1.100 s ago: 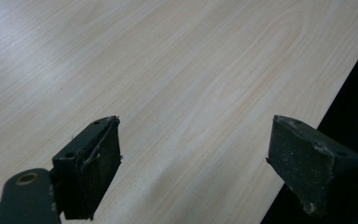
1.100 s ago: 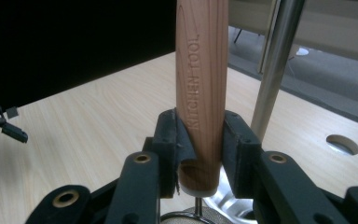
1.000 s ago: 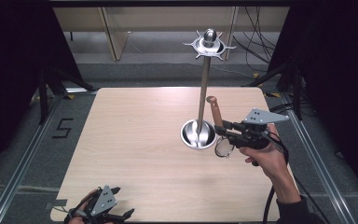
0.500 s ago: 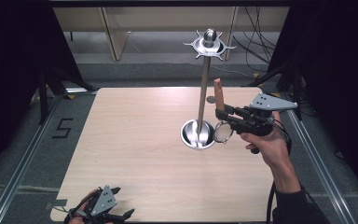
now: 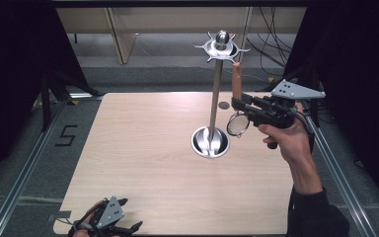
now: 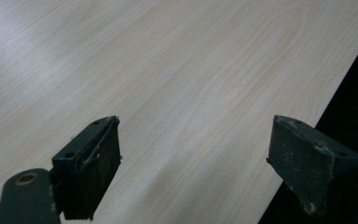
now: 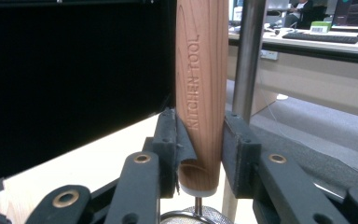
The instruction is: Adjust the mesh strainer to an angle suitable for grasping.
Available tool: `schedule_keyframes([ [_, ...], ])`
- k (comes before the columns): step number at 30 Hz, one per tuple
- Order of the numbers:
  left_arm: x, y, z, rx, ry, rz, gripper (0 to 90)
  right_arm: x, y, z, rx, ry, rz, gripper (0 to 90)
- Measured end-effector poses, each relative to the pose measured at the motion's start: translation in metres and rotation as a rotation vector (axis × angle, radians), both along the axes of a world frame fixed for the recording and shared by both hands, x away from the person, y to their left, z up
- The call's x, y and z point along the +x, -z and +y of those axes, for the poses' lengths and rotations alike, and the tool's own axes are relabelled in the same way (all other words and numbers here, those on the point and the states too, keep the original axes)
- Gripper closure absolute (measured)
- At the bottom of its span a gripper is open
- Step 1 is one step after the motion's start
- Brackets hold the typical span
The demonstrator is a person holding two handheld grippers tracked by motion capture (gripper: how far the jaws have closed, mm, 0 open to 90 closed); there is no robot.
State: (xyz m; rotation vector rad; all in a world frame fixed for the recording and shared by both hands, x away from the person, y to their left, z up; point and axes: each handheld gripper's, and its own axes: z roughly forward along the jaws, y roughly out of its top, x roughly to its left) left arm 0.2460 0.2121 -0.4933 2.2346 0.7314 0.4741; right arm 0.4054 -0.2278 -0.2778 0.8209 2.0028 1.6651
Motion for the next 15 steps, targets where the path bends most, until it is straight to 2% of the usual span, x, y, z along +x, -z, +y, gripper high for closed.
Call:
schedule_keyframes([
  [1, 0.000, 0.000, 0.000, 0.003, -0.001, 0.000, 16.2, 0.002, -0.001, 0.000, 0.003, -0.003, -0.015, 70.2],
  [3, 0.000, 0.000, 0.000, 0.010, 0.008, -0.011, 16.2, 0.003, -0.003, -0.002, 0.004, 0.007, 0.004, 70.2],
  [4, 0.000, -0.001, 0.001, 0.017, 0.013, 0.004, 16.2, 0.004, -0.004, -0.002, 0.012, 0.011, 0.009, 70.2],
  [6, 0.001, -0.001, 0.001, 0.018, 0.006, -0.007, 16.2, 0.006, -0.005, -0.003, 0.006, 0.022, 0.000, 70.2],
  [7, 0.001, -0.001, 0.001, 0.020, 0.006, -0.009, 16.2, 0.007, -0.006, -0.003, 0.006, 0.026, 0.014, 70.2],
  [8, 0.001, -0.001, 0.001, 0.020, 0.007, -0.009, 16.2, 0.010, -0.005, -0.004, 0.001, 0.023, -0.003, 70.2],
  [9, 0.000, 0.000, 0.000, 0.005, 0.000, -0.005, 16.1, 0.011, -0.005, -0.003, 0.002, 0.021, 0.010, 70.2],
  [11, 0.000, -0.002, 0.001, 0.016, 0.009, -0.014, 16.2, 0.015, -0.005, -0.003, 0.000, 0.022, 0.004, 70.2],
  [12, 0.000, -0.002, 0.001, 0.016, 0.009, -0.015, 16.2, 0.015, -0.005, -0.002, 0.011, 0.022, 0.036, 70.2],
  [15, 0.000, 0.001, -0.001, -0.011, -0.004, -0.005, 16.1, 0.020, -0.005, 0.000, 0.000, 0.019, 0.032, 70.3],
])
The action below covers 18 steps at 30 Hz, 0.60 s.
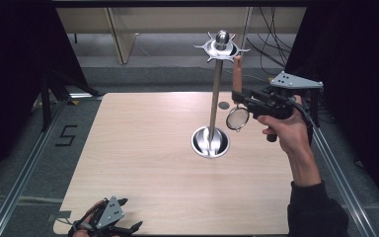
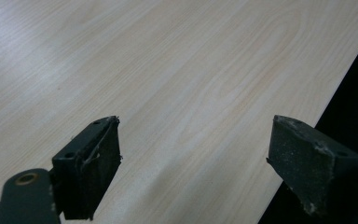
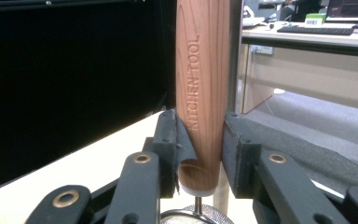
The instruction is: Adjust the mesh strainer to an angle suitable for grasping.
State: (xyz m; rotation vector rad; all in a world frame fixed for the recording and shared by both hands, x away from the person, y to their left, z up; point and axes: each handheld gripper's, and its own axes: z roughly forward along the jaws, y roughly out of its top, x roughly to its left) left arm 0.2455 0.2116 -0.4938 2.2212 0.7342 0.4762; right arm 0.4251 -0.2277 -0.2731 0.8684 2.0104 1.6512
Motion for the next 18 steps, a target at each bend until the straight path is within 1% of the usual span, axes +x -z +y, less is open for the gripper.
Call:
schedule_keyframes([
  [1, 0.000, 0.000, 0.000, 0.003, 0.000, -0.002, 16.2, 0.000, 0.000, 0.001, -0.007, 0.003, 0.008, 70.3],
  [2, 0.001, -0.001, 0.001, 0.026, 0.008, 0.000, 16.2, 0.003, 0.000, 0.002, -0.019, 0.004, -0.009, 70.3],
  [3, 0.001, -0.001, 0.001, 0.025, 0.008, -0.001, 16.2, 0.004, 0.000, 0.003, -0.010, 0.003, 0.013, 70.3],
  [4, 0.001, -0.001, 0.001, 0.024, 0.008, -0.002, 16.2, 0.006, 0.000, 0.003, -0.013, 0.005, 0.000, 70.3],
  [5, 0.000, -0.001, 0.000, 0.005, 0.004, 0.003, 16.2, 0.007, 0.000, 0.004, -0.009, -0.001, 0.020, 70.3],
  [6, 0.000, -0.002, 0.001, 0.017, 0.012, -0.007, 16.2, 0.008, 0.000, 0.005, -0.018, 0.004, 0.022, 70.3],
  [7, 0.000, -0.002, 0.001, 0.017, 0.012, -0.007, 16.2, 0.008, 0.001, 0.006, -0.015, 0.004, 0.027, 70.3],
  [8, 0.000, 0.000, 0.000, -0.001, 0.002, -0.001, 16.1, 0.011, 0.001, 0.006, -0.021, 0.000, 0.015, 70.3],
  [10, 0.000, 0.000, 0.000, -0.001, 0.002, 0.003, 16.2, 0.011, 0.002, 0.007, -0.014, 0.001, 0.025, 70.4],
  [11, 0.000, 0.000, 0.000, -0.001, 0.002, 0.003, 16.2, 0.011, 0.002, 0.008, -0.014, -0.001, 0.036, 70.4],
  [12, 0.000, -0.002, 0.001, 0.018, 0.009, 0.000, 16.2, 0.012, 0.002, 0.008, -0.020, -0.006, 0.031, 70.4],
  [13, 0.000, -0.001, 0.001, 0.007, 0.006, -0.003, 16.2, 0.014, 0.003, 0.008, -0.024, -0.005, 0.015, 70.4],
  [14, 0.000, 0.000, 0.000, -0.006, 0.007, 0.012, 16.2, 0.013, 0.003, 0.008, -0.020, -0.010, 0.039, 70.5],
  [15, 0.000, 0.000, 0.000, 0.000, 0.006, 0.010, 16.2, 0.014, 0.003, 0.008, -0.022, -0.010, 0.019, 70.5],
  [16, 0.000, 0.000, 0.000, 0.004, 0.010, 0.008, 16.2, 0.014, 0.004, 0.008, -0.011, -0.018, 0.033, 70.5],
  [17, -0.001, 0.000, -0.001, -0.018, 0.006, 0.018, 16.2, 0.015, 0.004, 0.008, -0.021, -0.016, 0.024, 70.6],
  [18, -0.001, 0.001, -0.001, -0.022, 0.004, 0.020, 16.1, 0.016, 0.005, 0.008, -0.030, -0.015, 0.023, 70.6],
])
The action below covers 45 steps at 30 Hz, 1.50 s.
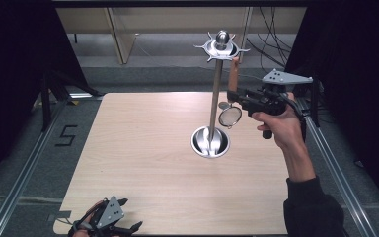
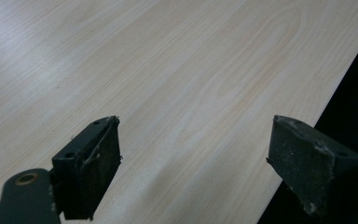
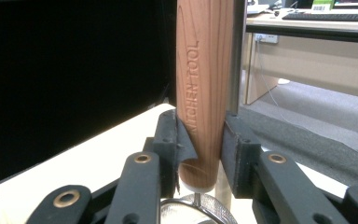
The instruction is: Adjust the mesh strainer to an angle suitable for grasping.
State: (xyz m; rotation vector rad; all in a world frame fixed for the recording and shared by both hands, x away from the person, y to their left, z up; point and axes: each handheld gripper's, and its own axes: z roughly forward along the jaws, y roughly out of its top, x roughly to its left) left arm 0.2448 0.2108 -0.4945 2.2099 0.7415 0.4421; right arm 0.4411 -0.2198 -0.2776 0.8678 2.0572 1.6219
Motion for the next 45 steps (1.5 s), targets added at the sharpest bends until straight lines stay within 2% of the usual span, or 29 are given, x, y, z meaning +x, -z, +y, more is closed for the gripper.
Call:
schedule_keyframes([
  [1, 0.001, -0.001, 0.001, 0.035, 0.007, -0.006, 16.1, 0.000, 0.000, 0.000, 0.003, -0.001, 0.008, 70.6],
  [2, 0.000, 0.000, 0.000, 0.006, 0.001, -0.006, 16.2, 0.001, 0.001, 0.001, 0.002, -0.004, 0.011, 70.6],
  [3, 0.000, 0.000, 0.000, 0.002, 0.001, -0.003, 16.1, -0.001, 0.001, 0.002, 0.012, -0.006, 0.045, 70.6],
  [4, 0.000, 0.000, 0.000, 0.002, 0.001, -0.002, 16.2, 0.001, 0.002, 0.001, 0.011, -0.006, 0.023, 70.5],
  [5, 0.000, -0.001, 0.001, 0.016, 0.003, -0.007, 16.2, 0.002, 0.002, 0.002, 0.016, -0.010, 0.022, 70.4],
  [9, 0.000, -0.001, 0.001, 0.017, 0.000, -0.013, 16.2, 0.005, 0.003, 0.001, 0.032, -0.024, 0.033, 67.1],
  [11, 0.000, -0.004, 0.001, 0.011, -0.004, -0.039, 16.5, 0.006, 0.004, 0.001, 0.059, -0.022, 0.067, 65.9],
  [12, 0.000, -0.005, 0.001, -0.001, -0.008, -0.042, 16.5, 0.008, 0.005, 0.000, 0.049, -0.028, 0.061, 65.0],
  [14, -0.002, -0.005, 0.001, -0.013, -0.010, -0.033, 16.5, 0.009, 0.005, -0.002, 0.054, -0.018, 0.089, 63.3],
  [15, -0.001, -0.005, 0.001, 0.004, 0.001, -0.043, 16.5, 0.009, 0.005, -0.002, 0.053, -0.018, 0.081, 62.2],
  [16, -0.001, -0.005, 0.001, 0.003, 0.000, -0.043, 16.5, 0.008, 0.005, -0.002, 0.056, -0.022, 0.097, 61.4],
  [17, -0.001, -0.005, 0.001, -0.006, -0.003, -0.025, 16.5, 0.008, 0.005, -0.003, 0.061, -0.013, 0.096, 60.1],
  [18, -0.001, -0.005, 0.001, 0.000, -0.001, -0.039, 16.5, 0.007, 0.005, -0.003, 0.064, -0.017, 0.096, 59.1],
  [22, 0.000, -0.003, 0.000, -0.001, 0.008, -0.042, 16.4, 0.002, 0.005, -0.004, 0.079, -0.011, 0.092, 56.3],
  [23, 0.000, -0.003, 0.000, 0.005, 0.007, -0.047, 16.4, 0.002, 0.005, -0.005, 0.064, -0.010, 0.079, 55.5],
  [25, -0.001, -0.003, 0.000, 0.002, 0.007, -0.044, 16.4, -0.002, 0.006, -0.005, 0.057, 0.010, 0.086, 52.7],
  [26, 0.000, -0.003, 0.000, 0.001, 0.007, -0.044, 16.3, -0.003, 0.007, -0.006, 0.049, 0.022, 0.067, 51.9],
  [29, 0.000, -0.003, 0.000, -0.001, 0.007, -0.043, 16.3, -0.008, 0.007, -0.007, 0.038, 0.053, 0.054, 51.6],
  [30, 0.000, -0.002, 0.000, 0.001, 0.005, -0.042, 16.3, -0.013, 0.007, -0.010, 0.028, 0.051, 0.024, 50.4],
  [32, 0.000, -0.002, 0.000, 0.001, 0.006, -0.043, 16.3, -0.015, 0.007, -0.010, 0.030, 0.057, 0.033, 49.5],
  [33, 0.000, -0.002, 0.000, 0.009, 0.011, -0.050, 16.3, -0.019, 0.009, -0.012, 0.015, 0.075, 0.025, 48.0],
  [36, -0.001, -0.002, 0.000, -0.001, 0.006, -0.045, 16.3, -0.023, 0.014, -0.012, -0.004, 0.054, 0.024, 47.2],
  [37, -0.001, -0.002, 0.000, -0.001, 0.006, -0.045, 16.3, -0.024, 0.016, -0.013, -0.020, 0.051, -0.002, 46.6],
  [38, 0.000, -0.002, 0.000, 0.000, 0.009, -0.044, 16.3, -0.027, 0.017, -0.012, -0.010, 0.049, 0.029, 46.1],
  [41, 0.000, -0.002, 0.000, -0.001, 0.009, -0.044, 16.3, -0.030, 0.023, -0.014, 0.002, 0.045, 0.013, 42.5],
  [42, 0.000, -0.002, 0.000, -0.006, 0.007, -0.050, 16.3, -0.032, 0.025, -0.014, 0.014, 0.044, 0.040, 41.5],
  [43, 0.000, -0.002, 0.000, -0.006, 0.004, -0.050, 16.3, -0.034, 0.026, -0.015, 0.033, 0.040, 0.048, 41.0],
  [45, 0.000, -0.002, 0.000, 0.002, 0.003, -0.045, 16.3, -0.035, 0.028, -0.015, 0.041, 0.037, 0.046, 40.4],
])
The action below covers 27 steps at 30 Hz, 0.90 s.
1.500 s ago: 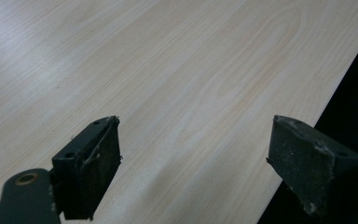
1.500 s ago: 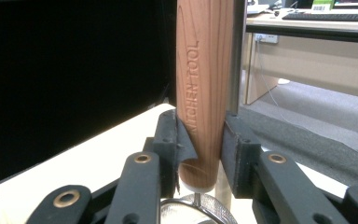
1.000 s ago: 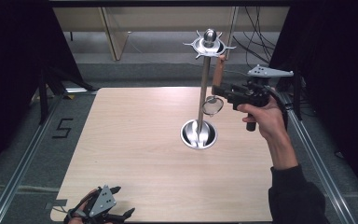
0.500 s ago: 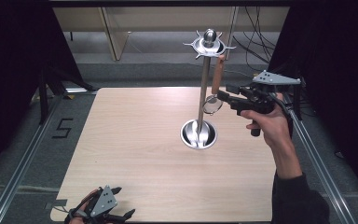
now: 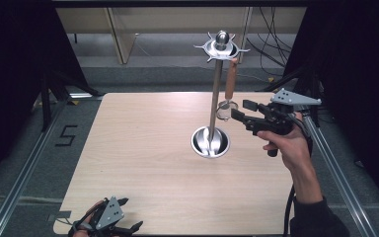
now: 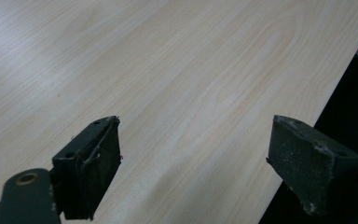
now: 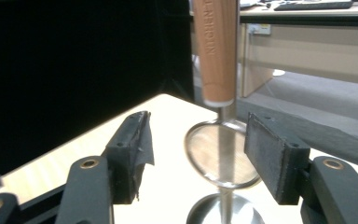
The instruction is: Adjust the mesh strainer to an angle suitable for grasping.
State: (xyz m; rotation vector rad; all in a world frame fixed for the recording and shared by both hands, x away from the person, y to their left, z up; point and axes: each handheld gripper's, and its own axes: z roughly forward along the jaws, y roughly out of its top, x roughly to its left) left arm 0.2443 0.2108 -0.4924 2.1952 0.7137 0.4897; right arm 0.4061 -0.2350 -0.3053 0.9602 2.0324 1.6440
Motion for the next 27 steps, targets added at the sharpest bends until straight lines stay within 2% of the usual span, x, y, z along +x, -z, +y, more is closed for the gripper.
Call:
schedule_keyframes([
  [1, 0.000, 0.000, 0.000, 0.001, 0.000, 0.001, 16.3, -0.003, 0.004, -0.001, -0.008, 0.001, -0.012, 39.0],
  [2, 0.000, 0.000, 0.000, 0.001, 0.000, 0.001, 16.3, -0.005, 0.005, 0.000, -0.009, 0.008, 0.017, 38.6],
  [3, 0.000, 0.000, 0.000, 0.002, 0.000, 0.001, 16.3, -0.005, 0.008, -0.001, -0.012, 0.005, -0.001, 38.5],
  [4, 0.000, 0.000, 0.000, 0.001, -0.001, 0.001, 16.3, -0.007, 0.010, -0.002, -0.010, 0.005, 0.017, 38.4],
  [6, 0.000, 0.000, 0.000, 0.001, -0.002, 0.001, 16.3, -0.007, 0.015, -0.002, -0.011, 0.006, -0.007, 38.1],
  [9, 0.001, -0.001, 0.001, 0.014, 0.006, 0.000, 16.3, -0.008, 0.021, -0.001, -0.021, 0.012, 0.030, 37.3],
  [11, 0.001, -0.001, 0.001, 0.015, 0.009, 0.004, 16.3, -0.007, 0.025, -0.001, -0.030, 0.003, 0.016, 37.2],
  [14, 0.001, -0.001, 0.001, 0.019, 0.011, 0.003, 16.3, -0.009, 0.028, -0.001, -0.032, 0.026, 0.034, 37.0],
  [15, 0.001, -0.001, 0.001, 0.020, 0.015, 0.008, 16.3, -0.007, 0.029, -0.003, -0.037, 0.014, 0.013, 36.7],
  [16, 0.001, -0.001, 0.001, 0.031, 0.020, 0.003, 16.3, -0.008, 0.031, -0.002, -0.023, 0.017, 0.036, 36.3],
  [17, 0.001, -0.001, 0.001, 0.034, 0.016, -0.001, 16.3, -0.007, 0.031, -0.003, -0.042, 0.021, 0.019, 36.0],
  [18, 0.002, -0.002, 0.001, 0.040, 0.018, -0.004, 16.3, -0.009, 0.033, -0.003, -0.033, 0.023, 0.046, 35.9],
  [20, 0.001, -0.001, 0.000, 0.014, 0.008, 0.010, 16.3, -0.008, 0.036, -0.004, -0.046, 0.023, 0.034, 35.7],
  [22, 0.002, -0.003, 0.001, 0.043, 0.020, -0.003, 16.3, -0.009, 0.039, -0.004, -0.046, 0.031, 0.053, 35.2],
  [23, 0.002, -0.002, -0.001, 0.013, 0.013, 0.005, 16.3, -0.007, 0.041, -0.005, -0.052, 0.021, 0.034, 35.1],
  [24, 0.002, -0.002, -0.001, 0.013, 0.013, 0.005, 16.3, -0.007, 0.041, -0.005, -0.052, 0.021, 0.034, 35.1],
  [25, 0.001, -0.002, -0.002, 0.012, 0.011, 0.005, 16.3, -0.008, 0.046, -0.005, -0.053, 0.028, 0.065, 35.1],
  [27, 0.002, -0.002, -0.002, 0.001, 0.004, 0.006, 16.3, -0.009, 0.049, -0.005, -0.060, 0.024, 0.078, 35.1],
])
